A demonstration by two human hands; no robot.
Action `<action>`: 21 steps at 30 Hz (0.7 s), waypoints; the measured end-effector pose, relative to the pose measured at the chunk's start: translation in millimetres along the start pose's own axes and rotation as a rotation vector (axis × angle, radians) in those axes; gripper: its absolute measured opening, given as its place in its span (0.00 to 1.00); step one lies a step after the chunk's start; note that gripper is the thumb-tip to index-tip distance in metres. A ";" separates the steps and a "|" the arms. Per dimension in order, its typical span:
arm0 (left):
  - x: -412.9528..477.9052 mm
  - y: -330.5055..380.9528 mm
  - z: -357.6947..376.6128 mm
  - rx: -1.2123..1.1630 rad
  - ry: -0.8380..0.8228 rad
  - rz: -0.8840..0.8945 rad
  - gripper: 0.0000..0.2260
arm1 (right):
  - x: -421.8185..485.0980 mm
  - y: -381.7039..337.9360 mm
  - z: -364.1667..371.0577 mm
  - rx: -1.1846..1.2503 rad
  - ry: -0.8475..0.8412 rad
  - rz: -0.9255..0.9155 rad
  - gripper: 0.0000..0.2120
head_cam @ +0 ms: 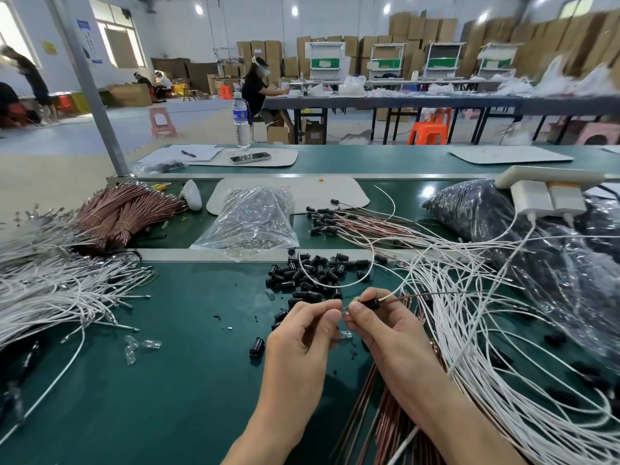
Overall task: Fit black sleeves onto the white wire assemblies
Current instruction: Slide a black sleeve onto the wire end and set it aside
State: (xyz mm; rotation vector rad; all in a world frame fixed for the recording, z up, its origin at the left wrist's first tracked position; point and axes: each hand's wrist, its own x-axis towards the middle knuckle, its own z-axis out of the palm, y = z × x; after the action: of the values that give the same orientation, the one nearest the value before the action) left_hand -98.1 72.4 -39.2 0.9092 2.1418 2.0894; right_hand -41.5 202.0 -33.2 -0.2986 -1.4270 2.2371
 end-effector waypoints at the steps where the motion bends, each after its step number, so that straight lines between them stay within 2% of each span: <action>1: 0.1 -0.1 -0.1 -0.018 0.003 -0.003 0.07 | -0.1 0.5 0.2 0.010 -0.001 0.001 0.11; 14: 0.8 -4.0 1.2 -0.059 -0.011 0.017 0.09 | -3.3 -0.9 1.7 -0.005 -0.018 0.010 0.05; 17: 1.1 -6.0 -0.5 0.054 -0.028 0.061 0.11 | -2.6 -2.7 1.8 0.013 -0.005 0.018 0.06; 21: 3.1 -6.6 -5.3 0.282 -0.049 0.208 0.10 | -2.3 -4.8 1.9 0.033 -0.015 0.042 0.07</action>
State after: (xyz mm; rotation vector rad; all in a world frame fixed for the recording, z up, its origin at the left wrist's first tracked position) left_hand -105.4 69.2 -43.5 1.2450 2.4531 1.8472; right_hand -39.0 201.1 -28.2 -0.3047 -1.4020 2.2990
